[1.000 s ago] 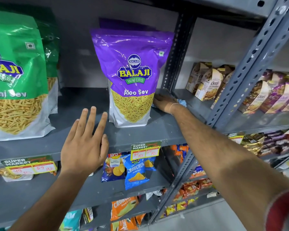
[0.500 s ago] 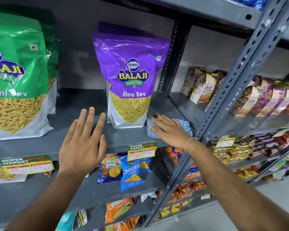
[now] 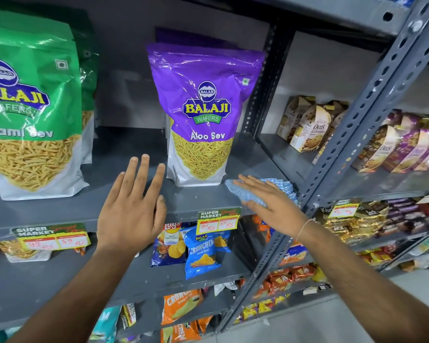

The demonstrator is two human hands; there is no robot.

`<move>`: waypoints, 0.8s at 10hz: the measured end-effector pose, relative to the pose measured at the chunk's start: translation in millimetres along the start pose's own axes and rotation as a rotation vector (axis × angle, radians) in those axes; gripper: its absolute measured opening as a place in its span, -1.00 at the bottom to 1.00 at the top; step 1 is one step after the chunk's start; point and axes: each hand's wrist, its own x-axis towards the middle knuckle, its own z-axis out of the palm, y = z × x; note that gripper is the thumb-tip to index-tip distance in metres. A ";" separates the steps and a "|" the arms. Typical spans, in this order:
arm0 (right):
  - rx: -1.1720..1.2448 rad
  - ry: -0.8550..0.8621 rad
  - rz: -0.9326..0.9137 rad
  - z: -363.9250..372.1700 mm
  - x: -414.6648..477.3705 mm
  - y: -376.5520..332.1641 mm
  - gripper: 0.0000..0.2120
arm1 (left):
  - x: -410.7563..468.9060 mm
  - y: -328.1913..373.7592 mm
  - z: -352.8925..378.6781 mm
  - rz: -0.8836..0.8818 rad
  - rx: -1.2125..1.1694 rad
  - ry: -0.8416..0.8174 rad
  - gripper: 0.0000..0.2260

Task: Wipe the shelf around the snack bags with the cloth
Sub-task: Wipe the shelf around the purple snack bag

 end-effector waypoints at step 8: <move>0.064 0.317 0.301 5.1 18.9 -14.3 -0.55 | 0.1 2.9 -4.4 -0.012 0.005 -0.005 -0.42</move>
